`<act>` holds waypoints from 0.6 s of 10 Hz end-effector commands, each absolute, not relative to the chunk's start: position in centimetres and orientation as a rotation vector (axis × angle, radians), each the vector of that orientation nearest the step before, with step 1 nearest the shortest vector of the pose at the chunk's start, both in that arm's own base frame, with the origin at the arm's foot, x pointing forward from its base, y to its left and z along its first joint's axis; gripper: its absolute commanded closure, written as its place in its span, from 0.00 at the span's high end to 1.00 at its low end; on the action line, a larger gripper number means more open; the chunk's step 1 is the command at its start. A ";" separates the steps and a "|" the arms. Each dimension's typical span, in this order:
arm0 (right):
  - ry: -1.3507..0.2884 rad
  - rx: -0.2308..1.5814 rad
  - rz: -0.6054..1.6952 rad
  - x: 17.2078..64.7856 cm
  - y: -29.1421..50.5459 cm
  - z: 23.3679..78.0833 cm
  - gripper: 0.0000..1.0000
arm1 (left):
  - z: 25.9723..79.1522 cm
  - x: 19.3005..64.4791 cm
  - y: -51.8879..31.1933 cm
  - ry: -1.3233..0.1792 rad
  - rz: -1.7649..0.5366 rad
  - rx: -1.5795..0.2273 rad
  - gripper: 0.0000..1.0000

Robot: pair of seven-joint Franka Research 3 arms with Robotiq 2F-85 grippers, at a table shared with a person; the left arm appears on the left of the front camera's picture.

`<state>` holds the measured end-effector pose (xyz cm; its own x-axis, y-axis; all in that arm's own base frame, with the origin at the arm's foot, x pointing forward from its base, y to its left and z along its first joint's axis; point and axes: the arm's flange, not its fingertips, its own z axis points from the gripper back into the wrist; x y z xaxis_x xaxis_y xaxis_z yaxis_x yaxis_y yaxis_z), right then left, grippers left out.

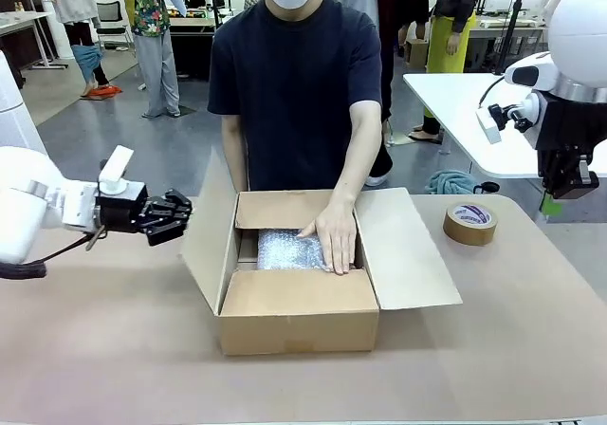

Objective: Wrap the clocks to prevent damage.
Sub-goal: Push the right (or left) flap of the Package Box to close it.

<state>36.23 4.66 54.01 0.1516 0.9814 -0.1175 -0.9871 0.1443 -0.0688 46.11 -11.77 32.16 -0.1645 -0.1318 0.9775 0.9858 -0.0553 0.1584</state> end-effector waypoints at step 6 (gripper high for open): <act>0.045 -0.156 1.438 36.3 4.3 53.9 0.01 | 26.8 47.2 -16.2 -1.067 -1.472 -0.933 0.00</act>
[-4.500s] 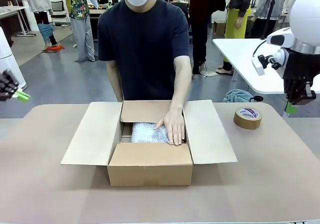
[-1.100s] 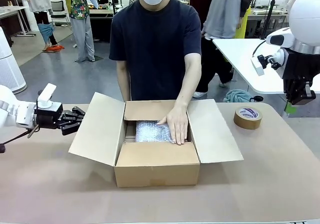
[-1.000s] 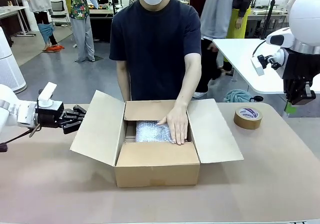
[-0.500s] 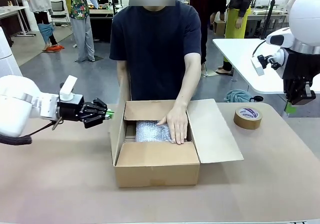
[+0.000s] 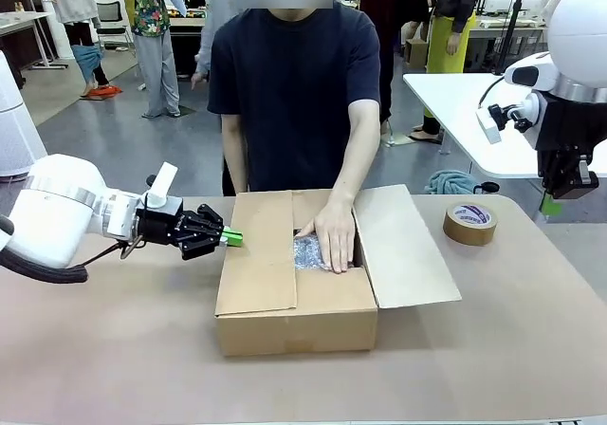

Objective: Wrap the clocks to prevent damage.
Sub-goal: Push the right (or left) flap of the Package Box to close it, then push the left (or right) flap of the Package Box to close it.

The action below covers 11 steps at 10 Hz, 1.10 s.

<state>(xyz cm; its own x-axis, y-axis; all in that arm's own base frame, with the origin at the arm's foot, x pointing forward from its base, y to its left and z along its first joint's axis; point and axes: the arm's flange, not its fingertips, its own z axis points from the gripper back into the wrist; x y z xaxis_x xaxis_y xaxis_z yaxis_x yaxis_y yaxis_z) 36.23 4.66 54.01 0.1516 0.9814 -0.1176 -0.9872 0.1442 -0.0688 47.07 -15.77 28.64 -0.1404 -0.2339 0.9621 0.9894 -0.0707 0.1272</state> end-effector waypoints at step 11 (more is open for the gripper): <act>0.045 -0.156 1.438 36.3 4.3 53.9 0.01 | 28.7 47.3 -16.0 -1.096 -1.452 -1.007 0.00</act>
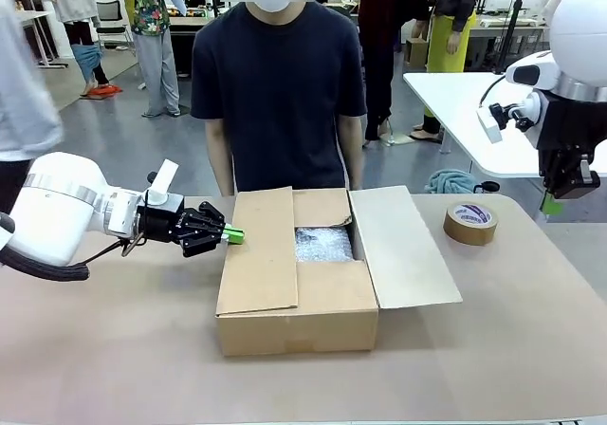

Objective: Wrap the clocks to prevent damage.
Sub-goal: Push the left (or right) flap of the Package Box to close it.

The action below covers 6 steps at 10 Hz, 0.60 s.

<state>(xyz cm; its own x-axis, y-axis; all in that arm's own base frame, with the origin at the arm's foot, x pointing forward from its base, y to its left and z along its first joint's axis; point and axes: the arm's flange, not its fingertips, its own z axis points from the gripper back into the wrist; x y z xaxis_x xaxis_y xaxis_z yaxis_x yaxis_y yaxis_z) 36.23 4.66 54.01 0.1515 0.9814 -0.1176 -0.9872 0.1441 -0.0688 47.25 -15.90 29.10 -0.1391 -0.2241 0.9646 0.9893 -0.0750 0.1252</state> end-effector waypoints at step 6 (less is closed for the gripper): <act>0.045 -0.156 1.438 36.3 4.3 53.9 0.01 | 28.7 47.3 -16.0 -1.096 -1.452 -1.007 0.00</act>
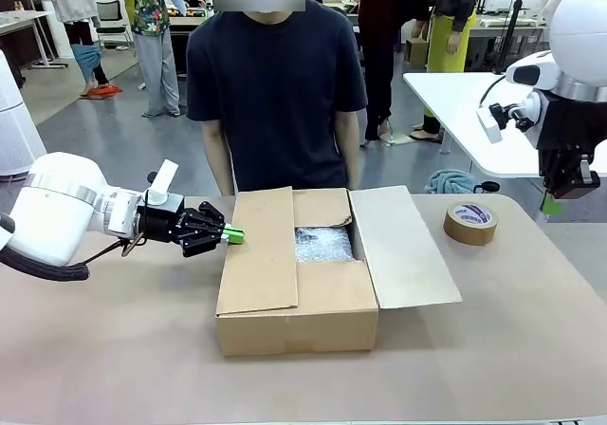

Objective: Wrap the clocks to prevent damage.
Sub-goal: Push the left (or right) flap of the Package Box to close it.

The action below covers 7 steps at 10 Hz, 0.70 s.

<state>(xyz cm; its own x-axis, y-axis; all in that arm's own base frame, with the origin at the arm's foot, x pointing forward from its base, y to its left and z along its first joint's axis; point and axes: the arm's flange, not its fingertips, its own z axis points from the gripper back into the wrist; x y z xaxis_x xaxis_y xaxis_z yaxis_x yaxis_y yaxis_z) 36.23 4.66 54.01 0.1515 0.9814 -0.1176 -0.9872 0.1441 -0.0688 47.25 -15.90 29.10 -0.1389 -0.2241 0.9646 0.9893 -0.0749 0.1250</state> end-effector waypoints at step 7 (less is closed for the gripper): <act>-0.387 0.482 1.639 41.5 -3.2 53.1 0.01 | 28.7 47.3 -16.0 -1.096 -1.452 -1.007 0.00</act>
